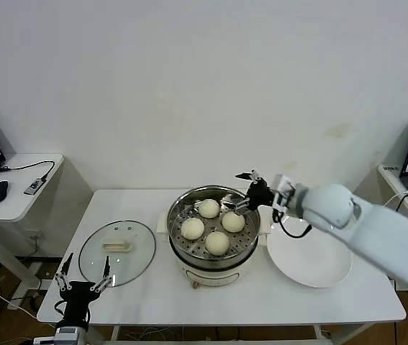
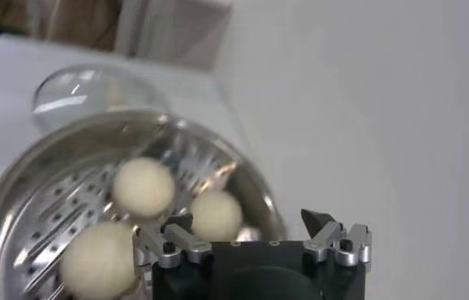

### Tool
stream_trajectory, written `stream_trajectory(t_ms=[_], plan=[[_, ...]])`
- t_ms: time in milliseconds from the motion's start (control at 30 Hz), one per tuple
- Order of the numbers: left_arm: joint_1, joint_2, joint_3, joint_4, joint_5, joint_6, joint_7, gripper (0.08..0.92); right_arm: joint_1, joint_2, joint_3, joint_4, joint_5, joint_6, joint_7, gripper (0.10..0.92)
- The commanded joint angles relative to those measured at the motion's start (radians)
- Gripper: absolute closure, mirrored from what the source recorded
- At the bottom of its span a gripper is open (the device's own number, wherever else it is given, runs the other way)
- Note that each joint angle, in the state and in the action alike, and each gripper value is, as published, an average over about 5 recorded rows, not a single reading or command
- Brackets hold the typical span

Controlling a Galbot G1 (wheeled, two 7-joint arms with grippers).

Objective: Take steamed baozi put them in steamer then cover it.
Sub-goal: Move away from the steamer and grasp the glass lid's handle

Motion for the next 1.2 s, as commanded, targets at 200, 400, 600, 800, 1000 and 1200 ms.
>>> stream_trajectory(t_ms=[200,400,600,800,1000,1200], plan=[[-0.013,-0.023,0.018,0.029,0.066,-0.061,-0.003,0.177,-1.042,0.52,1.164,0.079,-0.422,0.487,-0.012,0.203],[-0.027,-0.016,0.02,0.067,0.201,-0.073,-0.012,0.177,-1.157,0.716,1.329,0.098,-0.468,0.5,-0.066,0.203],[-0.044,0.1,-0.04,0.165,0.504,-0.072,0.013,0.177,-1.271,0.803,1.403,0.14,-0.499,0.511,0.011,0.203],[-0.09,0.19,-0.051,0.31,0.909,-0.09,-0.042,0.177,-1.321,0.842,1.492,0.164,-0.485,0.494,0.106,0.203],[-0.229,0.222,0.011,0.458,1.085,-0.105,-0.083,0.177,-1.352,0.877,1.563,0.157,-0.457,0.48,0.181,0.203],[-0.395,0.24,0.085,0.58,1.111,-0.099,-0.083,0.177,-1.368,0.911,1.59,0.14,-0.466,0.492,0.195,0.203]])
